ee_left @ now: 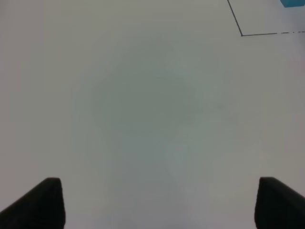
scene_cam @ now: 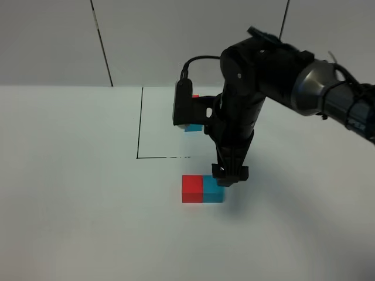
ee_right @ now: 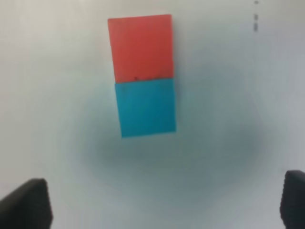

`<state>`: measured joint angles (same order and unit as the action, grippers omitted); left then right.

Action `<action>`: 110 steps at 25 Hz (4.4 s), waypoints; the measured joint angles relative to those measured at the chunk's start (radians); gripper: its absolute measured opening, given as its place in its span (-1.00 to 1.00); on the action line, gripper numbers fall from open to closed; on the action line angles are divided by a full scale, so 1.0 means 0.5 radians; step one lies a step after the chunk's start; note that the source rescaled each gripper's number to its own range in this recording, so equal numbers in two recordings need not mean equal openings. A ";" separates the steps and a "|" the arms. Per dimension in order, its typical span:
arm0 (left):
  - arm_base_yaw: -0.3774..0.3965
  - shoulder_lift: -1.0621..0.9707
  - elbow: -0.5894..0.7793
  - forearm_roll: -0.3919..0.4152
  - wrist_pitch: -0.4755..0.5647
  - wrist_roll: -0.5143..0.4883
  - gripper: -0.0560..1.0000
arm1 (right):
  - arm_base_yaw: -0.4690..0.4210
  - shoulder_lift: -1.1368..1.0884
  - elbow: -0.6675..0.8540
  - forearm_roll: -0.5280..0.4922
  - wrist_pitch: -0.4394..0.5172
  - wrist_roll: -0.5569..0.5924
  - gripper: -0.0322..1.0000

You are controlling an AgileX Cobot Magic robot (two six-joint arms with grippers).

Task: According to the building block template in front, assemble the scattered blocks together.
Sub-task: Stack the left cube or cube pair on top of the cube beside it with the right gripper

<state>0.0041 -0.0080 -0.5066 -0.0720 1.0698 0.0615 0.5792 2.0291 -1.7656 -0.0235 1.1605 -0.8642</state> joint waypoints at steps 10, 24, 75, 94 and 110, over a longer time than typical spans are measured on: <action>0.000 0.000 0.000 0.000 0.000 0.000 0.77 | -0.338 -0.575 0.292 0.084 0.079 0.880 0.88; 0.000 0.000 0.000 0.000 0.000 -0.002 0.77 | -0.595 -1.755 1.739 -0.275 -1.059 2.117 0.88; 0.000 0.000 0.000 0.000 0.001 0.002 0.77 | 0.082 0.695 -0.256 0.070 -0.147 0.002 0.83; 0.000 0.000 0.000 0.000 0.001 0.002 0.77 | 0.082 0.715 -0.257 0.114 -0.103 0.072 -0.93; 0.000 0.000 0.000 0.000 0.001 0.002 0.77 | 0.082 0.609 -0.296 -0.059 0.053 2.543 -0.93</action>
<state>0.0041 -0.0080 -0.5066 -0.0720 1.0701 0.0623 0.6203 2.3337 -1.9137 -0.0532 1.1871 0.4071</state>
